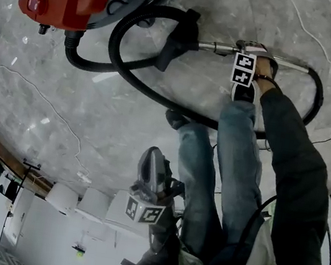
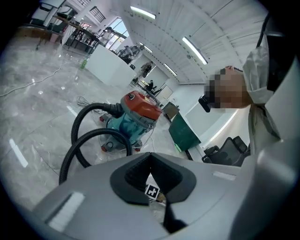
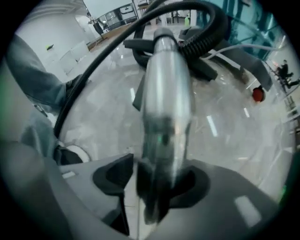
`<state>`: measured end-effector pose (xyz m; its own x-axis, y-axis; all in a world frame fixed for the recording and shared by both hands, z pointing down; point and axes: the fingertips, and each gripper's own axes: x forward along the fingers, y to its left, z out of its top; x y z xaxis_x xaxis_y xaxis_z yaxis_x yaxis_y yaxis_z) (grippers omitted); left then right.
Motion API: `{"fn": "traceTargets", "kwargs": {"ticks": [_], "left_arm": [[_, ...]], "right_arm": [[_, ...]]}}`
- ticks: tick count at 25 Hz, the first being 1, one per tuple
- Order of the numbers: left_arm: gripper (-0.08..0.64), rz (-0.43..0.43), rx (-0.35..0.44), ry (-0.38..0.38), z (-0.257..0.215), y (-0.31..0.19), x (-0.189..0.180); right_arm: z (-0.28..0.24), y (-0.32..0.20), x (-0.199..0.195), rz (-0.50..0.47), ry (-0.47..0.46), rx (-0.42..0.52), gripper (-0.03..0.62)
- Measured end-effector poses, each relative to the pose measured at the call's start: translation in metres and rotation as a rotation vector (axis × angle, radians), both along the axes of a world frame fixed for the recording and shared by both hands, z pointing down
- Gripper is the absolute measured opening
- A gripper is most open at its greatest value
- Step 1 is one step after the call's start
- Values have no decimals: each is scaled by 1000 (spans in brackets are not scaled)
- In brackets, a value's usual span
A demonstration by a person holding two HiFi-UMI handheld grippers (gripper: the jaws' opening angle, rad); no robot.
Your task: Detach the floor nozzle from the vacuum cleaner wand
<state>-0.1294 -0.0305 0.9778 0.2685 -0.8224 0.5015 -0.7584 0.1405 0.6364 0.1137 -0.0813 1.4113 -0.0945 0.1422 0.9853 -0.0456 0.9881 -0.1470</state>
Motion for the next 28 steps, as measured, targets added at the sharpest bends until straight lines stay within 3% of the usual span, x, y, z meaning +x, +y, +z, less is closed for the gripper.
{"fn": "traceTargets", "kwargs": {"ticks": [2, 5, 6, 9, 12, 16, 18, 21, 23, 24, 26, 28], "left_arm": [[3, -16, 6, 5, 5, -1, 1], [3, -22, 0, 10, 10, 0, 1], [3, -23, -4, 15, 10, 1, 2], [3, -14, -2, 4, 5, 2, 3], [3, -25, -9, -49, -7, 10, -16], [3, -74, -23, -97, -33, 30, -55], [3, -28, -2, -3, -55, 45, -49], [3, 130, -8, 283, -84, 77, 3], [5, 199, -40, 414, -93, 94, 37], [36, 214, -55, 419, -96, 98, 47], [164, 193, -68, 340, -106, 93, 50], [196, 126, -12, 273, -129, 70, 42]], "right_arm": [[8, -2, 1, -5, 35, 32, 209], [6, -5, 0, 43, -16, 38, 205], [3, -5, 0, 54, -34, 21, 104], [-16, -9, -13, 32, -84, -31, 91], [-57, 13, -57, -42, -199, -67, 91], [-127, 72, -107, -228, -331, -74, 89], [-166, 93, -118, -296, -367, -46, 89], [-226, 109, -122, -342, -370, -25, 89], [-269, 103, -123, -324, -355, -4, 89], [-294, 97, -124, -298, -341, 11, 89], [-352, 80, -125, -223, -307, 51, 89], [-417, 58, -123, -138, -285, 112, 89]]}}
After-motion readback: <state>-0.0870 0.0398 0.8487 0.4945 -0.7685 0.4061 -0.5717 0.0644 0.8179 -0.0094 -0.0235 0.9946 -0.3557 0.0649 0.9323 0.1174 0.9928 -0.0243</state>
